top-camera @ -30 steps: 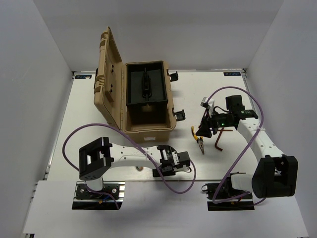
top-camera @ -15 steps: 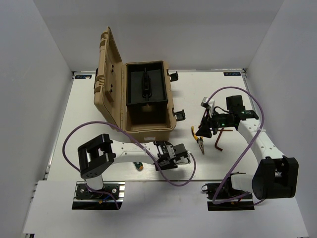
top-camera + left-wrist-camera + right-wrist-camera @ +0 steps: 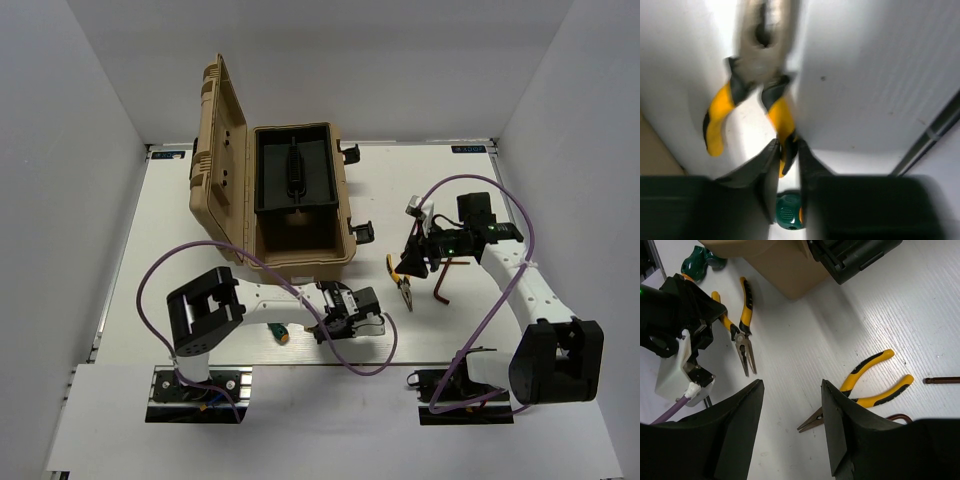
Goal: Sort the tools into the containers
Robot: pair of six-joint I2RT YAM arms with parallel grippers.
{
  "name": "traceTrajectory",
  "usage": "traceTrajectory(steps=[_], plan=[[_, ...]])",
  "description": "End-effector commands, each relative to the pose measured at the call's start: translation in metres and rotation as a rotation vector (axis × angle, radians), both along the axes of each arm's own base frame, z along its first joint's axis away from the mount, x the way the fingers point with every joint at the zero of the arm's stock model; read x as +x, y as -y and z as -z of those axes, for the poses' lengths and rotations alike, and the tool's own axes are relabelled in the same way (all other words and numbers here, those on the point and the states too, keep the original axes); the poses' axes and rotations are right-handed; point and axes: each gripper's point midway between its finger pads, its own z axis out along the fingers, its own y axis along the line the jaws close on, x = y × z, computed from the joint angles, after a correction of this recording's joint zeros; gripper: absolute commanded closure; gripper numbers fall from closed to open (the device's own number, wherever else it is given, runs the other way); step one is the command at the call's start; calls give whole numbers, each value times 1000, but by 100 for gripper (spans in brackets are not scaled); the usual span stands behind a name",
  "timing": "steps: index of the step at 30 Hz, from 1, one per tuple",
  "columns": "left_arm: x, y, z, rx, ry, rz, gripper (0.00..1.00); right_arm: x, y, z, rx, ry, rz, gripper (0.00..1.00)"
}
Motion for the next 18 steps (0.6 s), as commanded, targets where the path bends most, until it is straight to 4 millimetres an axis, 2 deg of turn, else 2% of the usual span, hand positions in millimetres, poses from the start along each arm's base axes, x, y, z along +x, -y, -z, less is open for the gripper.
traceTrajectory(steps=[1, 2, 5, 8, 9, 10, 11, 12, 13, 14, 16, 17, 18], plan=[[-21, 0, 25, 40, -118, 26, 84, -5, -1, -6, 17, 32, -19, 44], [-21, 3, 23, 30, -116, 17, 100, -4, -1, -7, 16, 36, -17, 44], [-27, 6, 25, 33, -139, 31, 100, -5, -1, -8, 14, 44, -18, 44], [-27, 20, 5, -33, -118, 46, 100, 5, 5, -7, -28, 81, 19, 44], [-23, 31, -7, -75, -104, 48, 100, 15, 18, 0, -105, 77, 99, 46], [-22, 36, -16, -103, -95, 50, 100, 20, 22, -2, -118, 66, 163, 49], [-23, 50, -38, -180, -81, 68, 100, 36, 28, -6, -134, 117, 220, 60], [-22, 56, -51, -219, -69, 71, 100, 52, 52, 1, -229, 80, 421, 93], [-28, 67, -65, -280, -80, 93, 100, 59, 60, -3, -246, 91, 484, 100], [-27, 81, -88, -356, -68, 104, 100, 67, 66, -5, -258, 107, 528, 100], [-32, 92, -130, -469, -53, 143, 100, 75, 86, -4, -308, 105, 649, 100], [-30, 102, -153, -542, -30, 149, 100, 76, 90, -2, -317, 93, 671, 100], [-26, 104, -169, -580, 0, 145, 100, 76, 91, 0, -319, 81, 686, 100]])
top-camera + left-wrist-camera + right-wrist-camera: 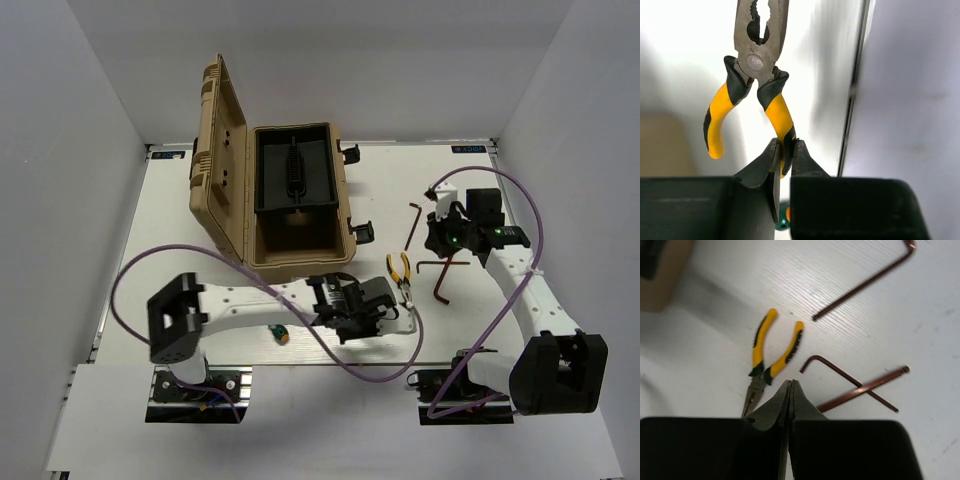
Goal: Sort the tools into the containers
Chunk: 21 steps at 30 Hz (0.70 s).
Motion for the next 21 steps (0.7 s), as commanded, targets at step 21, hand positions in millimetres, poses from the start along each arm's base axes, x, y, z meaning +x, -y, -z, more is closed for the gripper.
traceTrajectory(steps=[21], plan=[[201, -80, -207, -418, 742, -791, 100, 9, 0, 19, 98, -222, 123, 61]])
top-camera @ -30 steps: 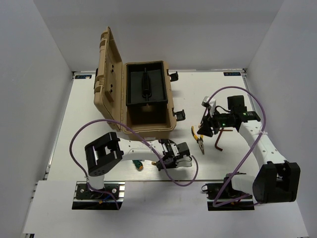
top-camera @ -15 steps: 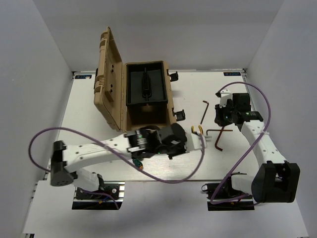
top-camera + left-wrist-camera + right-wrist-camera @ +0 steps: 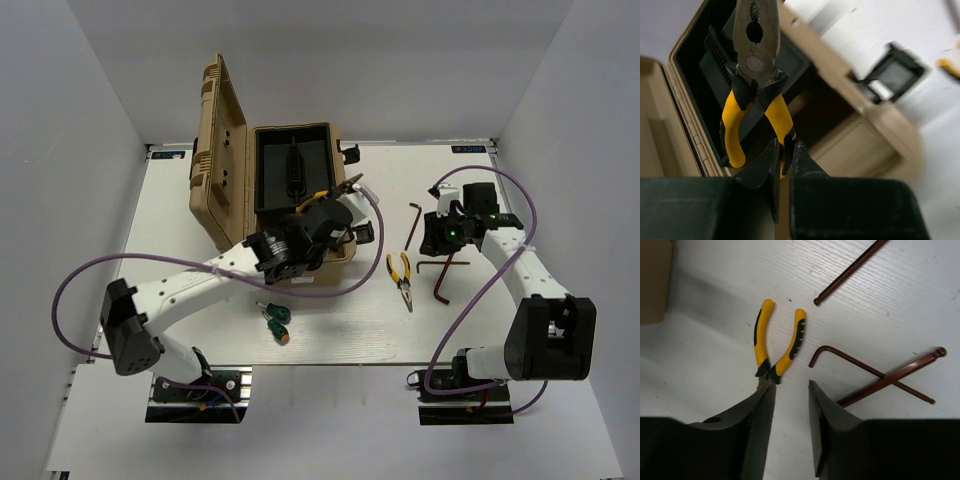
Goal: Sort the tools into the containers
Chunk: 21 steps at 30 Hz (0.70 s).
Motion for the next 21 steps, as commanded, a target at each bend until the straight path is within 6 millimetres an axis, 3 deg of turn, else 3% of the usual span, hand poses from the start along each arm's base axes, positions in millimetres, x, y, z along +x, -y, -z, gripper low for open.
traceTrajectory(steps=[1, 4, 5, 16, 18, 21], plan=[[27, -29, -1, -4, 43, -143, 100, -2, -15, -11, 66, -18, -57, 59], [36, -32, 22, 21, 5, -142, 100, -2, -17, -8, 78, -30, -58, 53], [40, -33, 22, 5, 0, -141, 100, -1, -17, -8, 82, -35, -55, 51], [42, -30, 64, 4, -115, -115, 99, -1, -12, 18, 45, -140, 7, 54], [40, -34, 73, 24, -129, -116, 90, 0, -14, 23, 47, -164, 12, 54], [36, -35, 71, 4, -131, -113, 69, 0, -16, 32, 34, -206, 18, 54]])
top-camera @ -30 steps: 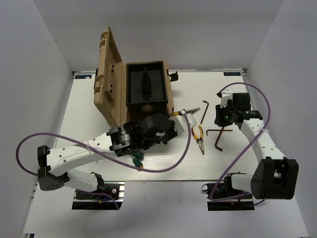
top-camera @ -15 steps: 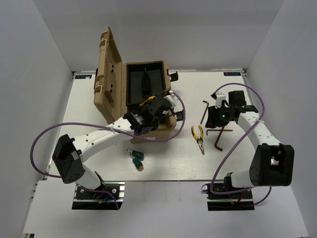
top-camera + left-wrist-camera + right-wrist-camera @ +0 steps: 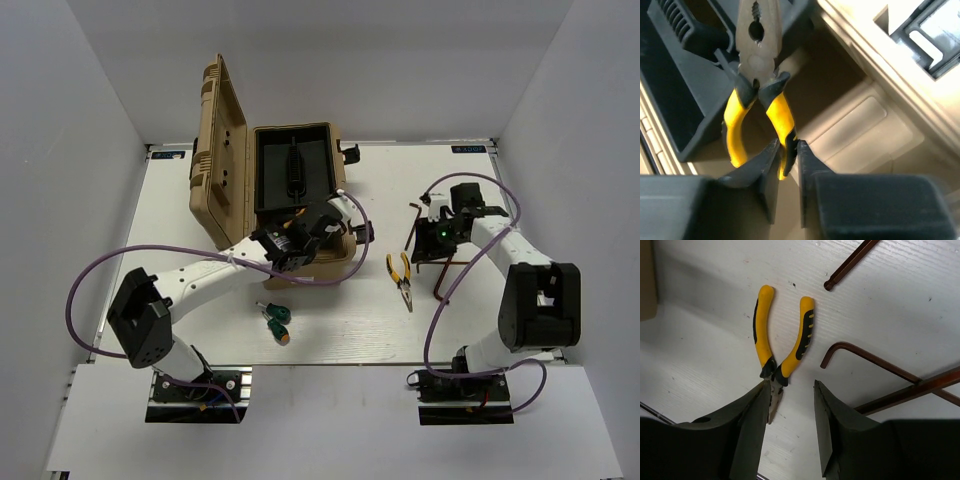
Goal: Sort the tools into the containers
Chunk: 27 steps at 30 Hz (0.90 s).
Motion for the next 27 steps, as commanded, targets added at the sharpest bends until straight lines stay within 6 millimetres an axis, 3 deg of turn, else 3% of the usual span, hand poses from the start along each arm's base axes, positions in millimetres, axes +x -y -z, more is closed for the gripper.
traceTrajectory(steps=[1, 6, 10, 16, 22, 24, 27], plan=[[1, 1, -11, -75, 23, -15, 61, 7, -3, 0, -17, -28, 15, 54], [-2, 0, -17, -87, 25, -8, 52, 9, -7, 13, -42, -64, 25, 55], [-1, 3, -23, -99, 27, -1, 52, 10, -12, 22, -52, -97, 28, 55], [-6, -3, -55, -168, 71, -5, 49, 15, -16, 36, -109, -122, 41, 55], [-29, -7, -93, -314, 94, 42, 42, 8, -18, 56, -169, -162, 45, 56], [-39, -2, -97, -371, 68, 62, 41, 6, -18, 63, -180, -179, 48, 58], [-53, -10, -96, -424, 36, 54, 41, 1, -17, 70, -194, -209, 56, 69]])
